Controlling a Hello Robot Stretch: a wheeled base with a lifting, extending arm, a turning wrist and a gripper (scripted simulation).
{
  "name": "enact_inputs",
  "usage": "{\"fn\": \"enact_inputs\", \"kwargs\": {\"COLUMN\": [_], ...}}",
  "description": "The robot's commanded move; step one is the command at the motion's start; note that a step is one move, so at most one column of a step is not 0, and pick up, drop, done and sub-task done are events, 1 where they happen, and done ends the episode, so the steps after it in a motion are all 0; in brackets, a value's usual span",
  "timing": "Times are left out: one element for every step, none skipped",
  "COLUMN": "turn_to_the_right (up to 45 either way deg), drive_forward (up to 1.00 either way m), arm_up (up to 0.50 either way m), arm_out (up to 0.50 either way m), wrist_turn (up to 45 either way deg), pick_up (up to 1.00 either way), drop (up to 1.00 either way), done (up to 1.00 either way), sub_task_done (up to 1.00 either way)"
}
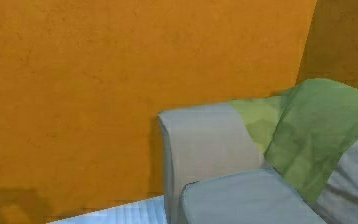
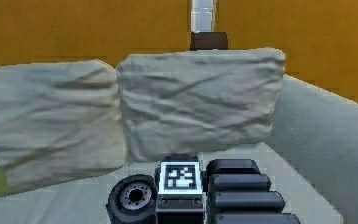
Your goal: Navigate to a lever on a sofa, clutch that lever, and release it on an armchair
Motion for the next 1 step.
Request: {"fn": "enact_inputs", "kwargs": {"turn_to_the_right": [45.0], "drive_forward": [0.00], "arm_up": [0.00], "arm_out": [0.00], "wrist_turn": [0.0], "pick_up": [0.00], "drop": [0.00], "done": [0.00], "sub_task_done": [0.00]}}
